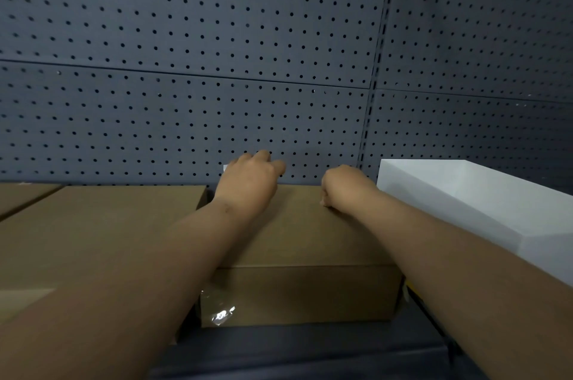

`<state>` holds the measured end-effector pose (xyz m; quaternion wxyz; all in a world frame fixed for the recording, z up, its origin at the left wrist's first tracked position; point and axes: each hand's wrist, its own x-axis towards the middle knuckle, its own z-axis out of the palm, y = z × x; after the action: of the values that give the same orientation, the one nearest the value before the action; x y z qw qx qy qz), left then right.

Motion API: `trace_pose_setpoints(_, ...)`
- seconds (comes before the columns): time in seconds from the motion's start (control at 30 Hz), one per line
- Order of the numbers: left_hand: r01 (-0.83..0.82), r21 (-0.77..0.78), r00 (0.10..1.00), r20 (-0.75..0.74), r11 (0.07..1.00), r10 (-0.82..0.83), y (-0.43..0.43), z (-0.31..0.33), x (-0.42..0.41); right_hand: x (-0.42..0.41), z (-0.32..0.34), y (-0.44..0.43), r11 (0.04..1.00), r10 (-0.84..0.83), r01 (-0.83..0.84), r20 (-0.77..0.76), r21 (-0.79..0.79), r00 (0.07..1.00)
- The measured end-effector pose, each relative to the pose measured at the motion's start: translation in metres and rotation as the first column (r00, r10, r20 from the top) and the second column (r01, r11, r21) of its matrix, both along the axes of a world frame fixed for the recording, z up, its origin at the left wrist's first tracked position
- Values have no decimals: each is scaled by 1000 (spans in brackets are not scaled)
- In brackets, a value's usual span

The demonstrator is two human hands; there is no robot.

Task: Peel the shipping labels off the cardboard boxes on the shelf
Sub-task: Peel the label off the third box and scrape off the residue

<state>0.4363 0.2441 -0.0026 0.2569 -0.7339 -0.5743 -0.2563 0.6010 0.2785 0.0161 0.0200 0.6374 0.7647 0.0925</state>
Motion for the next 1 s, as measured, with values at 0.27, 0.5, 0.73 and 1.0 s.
trace_pose_setpoints(0.27,-17,-7,1000,3,1000,17,3,0,-2,-2,13,3,987,-58,58,6,-148,998)
trace_pose_setpoints(0.5,-25,-11,1000,7,1000,25,4,1,0,2,2,2,999,-38,38,0,5,999)
trace_pose_setpoints(0.73,-33,-24,999,1,999,33,7,2,0,2,0,7,999,-37,37,-13,-9,999)
trace_pose_setpoints(1.0,-26,-31,1000,-3,999,26,6,1,0,3,10,-1,995,11,-10,11,-101,1000)
